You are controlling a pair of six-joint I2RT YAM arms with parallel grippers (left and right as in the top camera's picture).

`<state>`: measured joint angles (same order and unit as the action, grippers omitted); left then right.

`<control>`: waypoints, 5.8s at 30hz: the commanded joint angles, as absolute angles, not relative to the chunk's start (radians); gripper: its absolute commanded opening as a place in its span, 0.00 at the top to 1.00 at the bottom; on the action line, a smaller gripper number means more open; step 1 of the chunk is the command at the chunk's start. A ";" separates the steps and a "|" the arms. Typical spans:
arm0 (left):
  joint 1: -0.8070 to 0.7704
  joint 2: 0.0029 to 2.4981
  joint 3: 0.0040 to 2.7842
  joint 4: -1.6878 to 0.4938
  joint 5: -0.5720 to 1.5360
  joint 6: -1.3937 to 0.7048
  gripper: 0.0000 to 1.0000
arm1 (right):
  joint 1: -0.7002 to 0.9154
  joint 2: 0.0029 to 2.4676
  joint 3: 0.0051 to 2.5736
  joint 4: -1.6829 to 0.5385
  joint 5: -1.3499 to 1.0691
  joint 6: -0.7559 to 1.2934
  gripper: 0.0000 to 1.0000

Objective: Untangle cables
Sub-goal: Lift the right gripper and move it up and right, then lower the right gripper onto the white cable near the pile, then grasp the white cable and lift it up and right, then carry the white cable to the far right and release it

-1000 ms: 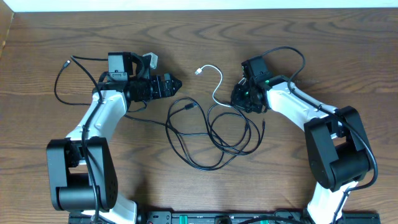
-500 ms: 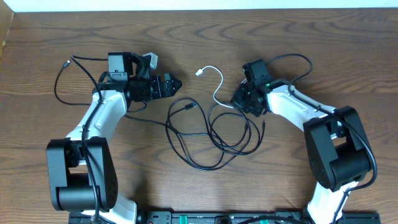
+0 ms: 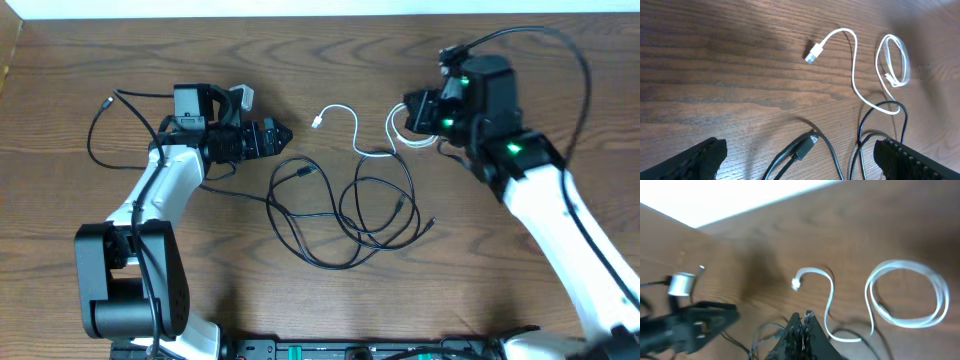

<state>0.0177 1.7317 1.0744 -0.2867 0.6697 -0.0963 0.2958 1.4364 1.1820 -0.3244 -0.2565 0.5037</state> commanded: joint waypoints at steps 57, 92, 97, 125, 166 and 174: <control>0.019 1.738 1.095 -0.286 0.661 -0.087 0.00 | 0.139 2.080 1.191 -0.285 -0.777 0.867 0.69; 0.019 1.738 1.095 -0.286 0.661 -0.087 0.00 | 0.130 2.071 1.191 -0.274 -0.731 0.830 0.99; 0.019 1.738 1.095 -0.286 0.661 -0.087 0.00 | 0.117 2.011 1.191 -0.340 -0.633 0.735 0.99; 0.019 1.738 1.095 -0.286 0.661 -0.087 0.00 | 0.115 1.356 1.192 -0.379 -0.324 0.482 0.99; 0.019 1.738 1.095 -0.286 0.661 -0.087 0.00 | -0.583 1.330 1.191 -0.495 0.167 0.807 0.99; 0.019 1.738 1.095 -0.286 0.661 -0.087 0.00 | -0.583 1.462 1.191 -0.304 0.087 0.806 0.99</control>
<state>0.0177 1.7317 1.0744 -0.2863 0.6697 -0.0963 -0.5812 1.4204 1.1828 -0.3367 0.1196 0.7975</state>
